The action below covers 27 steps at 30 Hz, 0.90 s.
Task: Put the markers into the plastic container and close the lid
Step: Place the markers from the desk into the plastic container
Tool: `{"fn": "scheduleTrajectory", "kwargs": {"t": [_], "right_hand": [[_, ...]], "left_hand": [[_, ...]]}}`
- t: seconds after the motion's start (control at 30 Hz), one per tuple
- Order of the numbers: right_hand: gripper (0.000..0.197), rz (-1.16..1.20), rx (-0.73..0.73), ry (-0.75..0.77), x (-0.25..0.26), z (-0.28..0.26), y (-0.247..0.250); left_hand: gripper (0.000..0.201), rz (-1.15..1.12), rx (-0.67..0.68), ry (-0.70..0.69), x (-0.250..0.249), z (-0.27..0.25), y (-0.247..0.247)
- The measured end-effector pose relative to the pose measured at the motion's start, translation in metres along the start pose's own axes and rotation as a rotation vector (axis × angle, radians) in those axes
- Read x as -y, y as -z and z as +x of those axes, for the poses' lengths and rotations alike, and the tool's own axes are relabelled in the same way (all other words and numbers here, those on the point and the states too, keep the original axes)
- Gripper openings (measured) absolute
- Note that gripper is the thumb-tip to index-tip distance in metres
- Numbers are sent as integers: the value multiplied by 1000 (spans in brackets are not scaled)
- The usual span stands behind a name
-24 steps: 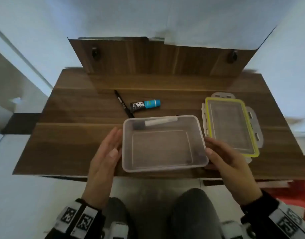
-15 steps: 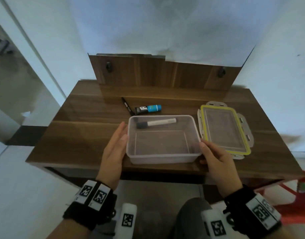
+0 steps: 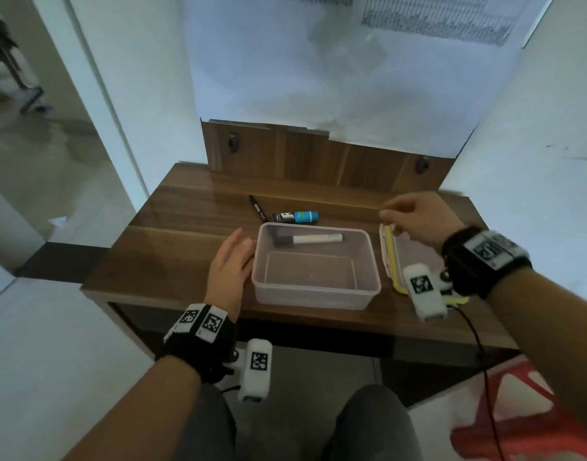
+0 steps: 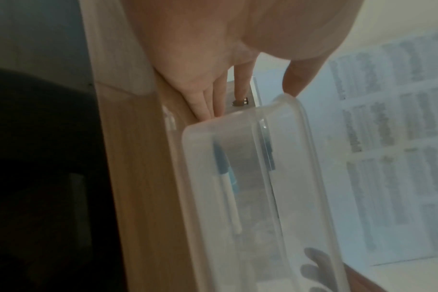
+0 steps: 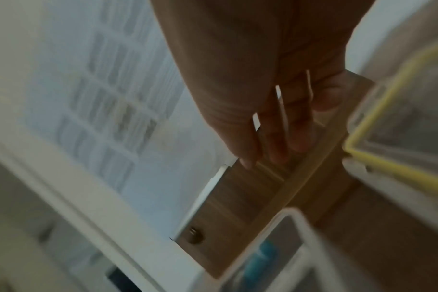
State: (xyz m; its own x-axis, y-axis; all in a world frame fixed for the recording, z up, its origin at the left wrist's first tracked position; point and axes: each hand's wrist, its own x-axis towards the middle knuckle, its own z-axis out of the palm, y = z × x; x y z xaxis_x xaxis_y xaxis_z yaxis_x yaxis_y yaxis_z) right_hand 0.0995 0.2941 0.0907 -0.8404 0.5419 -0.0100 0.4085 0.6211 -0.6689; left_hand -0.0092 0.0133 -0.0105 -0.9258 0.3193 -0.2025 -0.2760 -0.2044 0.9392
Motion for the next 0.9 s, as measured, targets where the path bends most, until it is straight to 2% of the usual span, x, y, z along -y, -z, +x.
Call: {"fn": "scheduleTrajectory", "kwargs": {"t": [0.03,0.1,0.17,0.23,0.33,0.47,0.7,0.9], "right_hand": [[20,-122,61,41,7,13,3],[28,-314,166,113,17,35,2],[33,-433,276,166,22,51,-6],[35,-548,408,203,22,64,-20],[36,-607,533,213,17,79,-35],[38,-593,627,198,12,94,-49],[22,-551,544,242,-3,103,-65],[22,-385,263,286,12,79,-20]], "left_hand": [[46,4,3,3,0,1,1],[46,167,32,-44,0,1,2],[41,308,65,-117,1,-2,0],[37,352,105,-154,0,-6,-1],[36,329,98,-145,0,-6,-1],[35,304,105,-126,2,-6,1],[33,342,101,-179,5,-3,2],[38,364,96,-170,6,-3,2]]}}
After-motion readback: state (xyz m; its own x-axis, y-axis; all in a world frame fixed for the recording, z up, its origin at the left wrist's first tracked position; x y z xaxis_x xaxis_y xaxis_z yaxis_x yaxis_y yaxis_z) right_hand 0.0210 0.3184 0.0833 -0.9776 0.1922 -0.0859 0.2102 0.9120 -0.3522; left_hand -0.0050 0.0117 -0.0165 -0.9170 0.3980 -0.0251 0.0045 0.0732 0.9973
